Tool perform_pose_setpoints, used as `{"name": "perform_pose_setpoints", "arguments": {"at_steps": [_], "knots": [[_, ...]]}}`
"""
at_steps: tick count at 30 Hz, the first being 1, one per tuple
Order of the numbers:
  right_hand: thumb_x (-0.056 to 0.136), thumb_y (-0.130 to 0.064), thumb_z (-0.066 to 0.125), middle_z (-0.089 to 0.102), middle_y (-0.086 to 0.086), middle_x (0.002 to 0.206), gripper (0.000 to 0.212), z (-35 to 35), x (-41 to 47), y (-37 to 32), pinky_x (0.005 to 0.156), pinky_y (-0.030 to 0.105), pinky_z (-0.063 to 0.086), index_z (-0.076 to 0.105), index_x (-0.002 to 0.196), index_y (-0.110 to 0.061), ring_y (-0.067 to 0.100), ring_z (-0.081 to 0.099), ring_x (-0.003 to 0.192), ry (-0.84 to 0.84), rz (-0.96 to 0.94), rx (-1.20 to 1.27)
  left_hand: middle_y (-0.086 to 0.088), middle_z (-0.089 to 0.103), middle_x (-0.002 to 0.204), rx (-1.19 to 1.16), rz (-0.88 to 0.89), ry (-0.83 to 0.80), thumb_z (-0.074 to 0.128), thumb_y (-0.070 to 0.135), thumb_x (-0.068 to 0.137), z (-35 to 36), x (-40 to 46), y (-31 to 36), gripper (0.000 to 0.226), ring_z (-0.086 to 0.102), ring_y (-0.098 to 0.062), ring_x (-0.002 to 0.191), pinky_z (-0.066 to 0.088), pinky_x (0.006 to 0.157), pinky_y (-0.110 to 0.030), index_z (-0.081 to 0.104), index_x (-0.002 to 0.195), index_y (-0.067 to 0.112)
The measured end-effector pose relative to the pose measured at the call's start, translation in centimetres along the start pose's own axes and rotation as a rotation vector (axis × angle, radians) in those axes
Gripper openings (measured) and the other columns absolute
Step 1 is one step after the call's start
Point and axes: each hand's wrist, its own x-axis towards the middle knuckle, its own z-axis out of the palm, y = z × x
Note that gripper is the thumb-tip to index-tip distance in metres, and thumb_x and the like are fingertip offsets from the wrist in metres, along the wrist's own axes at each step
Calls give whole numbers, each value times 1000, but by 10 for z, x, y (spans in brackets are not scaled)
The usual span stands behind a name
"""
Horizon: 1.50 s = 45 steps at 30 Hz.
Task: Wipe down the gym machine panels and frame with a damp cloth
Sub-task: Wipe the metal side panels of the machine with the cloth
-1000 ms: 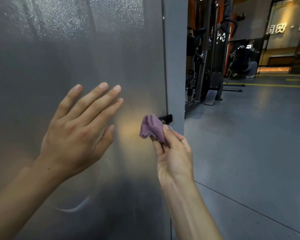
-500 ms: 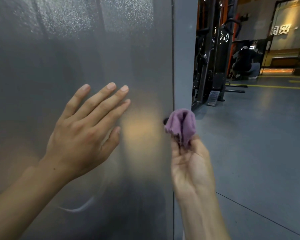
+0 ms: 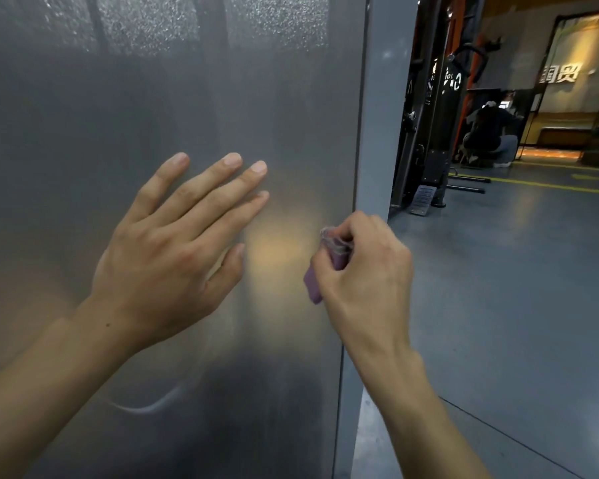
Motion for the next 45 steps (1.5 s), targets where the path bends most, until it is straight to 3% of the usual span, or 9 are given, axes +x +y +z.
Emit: {"name": "perform_pose_setpoints", "arguments": {"at_steps": [7, 11, 15, 20, 26, 32, 37, 41, 45], "knots": [[84, -14, 74, 55, -5, 74, 21, -7, 7, -1, 59, 26, 38, 55, 74, -16, 11, 49, 66, 106, 40, 53, -5, 41, 163, -10, 0, 14, 56, 22, 100, -1, 0, 0, 49, 37, -23, 152, 26, 125, -53, 57, 147, 10], [79, -7, 75, 52, -6, 74, 26, 5, -10, 8, 58, 21, 31, 52, 72, -16, 13, 44, 66, 18, -15, 23, -5, 41, 163, -12, 3, 8, 56, 21, 100, -1, 1, 0, 49, 37, -23, 152, 27, 124, -54, 57, 147, 10], [86, -12, 76, 57, -4, 80, 16, 5, -13, 14, 62, 24, 40, 62, 80, -16, 11, 51, 68, 64, -40, 113, -5, 41, 163, -1, -1, 9, 55, 22, 100, -2, 1, 0, 49, 37, -23, 152, 27, 124, -54, 56, 148, 10], [85, -11, 79, 61, -10, 86, 14, 4, -34, 26, 64, 26, 47, 69, 89, -20, 8, 58, 75, -66, -44, 137, -5, 39, 164, 21, -2, -11, 55, 21, 100, -2, 0, -1, 50, 35, -23, 153, 27, 124, -55, 55, 149, 11], [82, -8, 79, 65, -8, 92, 19, -12, -27, 46, 68, 29, 48, 72, 95, -20, 8, 60, 79, 113, 62, 131, -4, 38, 165, 13, 0, -44, 54, 22, 100, -4, 1, 1, 51, 34, -23, 154, 25, 125, -54, 54, 150, 12], [84, -7, 79, 64, -3, 91, 16, 30, -49, 16, 66, 29, 49, 72, 95, -16, 13, 61, 75, 104, -37, 194, -4, 36, 166, -42, -1, -131, 55, 24, 100, -13, 3, -1, 52, 30, -22, 156, 19, 127, -53, 52, 151, 12], [88, -14, 79, 67, -4, 100, 18, 23, -53, 40, 70, 24, 47, 73, 104, -19, 14, 64, 84, 104, -24, 166, -4, 37, 165, -154, -17, -270, 50, 26, 104, -40, -16, -7, 53, 29, -20, 156, 20, 128, -50, 46, 154, 10], [88, -9, 77, 66, 4, 102, 17, 19, -49, 49, 78, 4, 35, 71, 104, -11, 3, 53, 87, 167, 73, 177, -6, 43, 162, -142, -102, -266, 53, 17, 101, -57, -45, -11, 51, 34, -22, 154, 26, 126, -52, 51, 150, 7], [89, -5, 75, 65, 4, 102, 15, 44, -64, 3, 81, 8, 39, 71, 103, -8, 6, 57, 87, 131, -35, 222, -7, 46, 159, -190, -196, -219, 56, 8, 96, -66, -70, -9, 50, 38, -24, 152, 28, 125, -51, 55, 146, 4]]}}
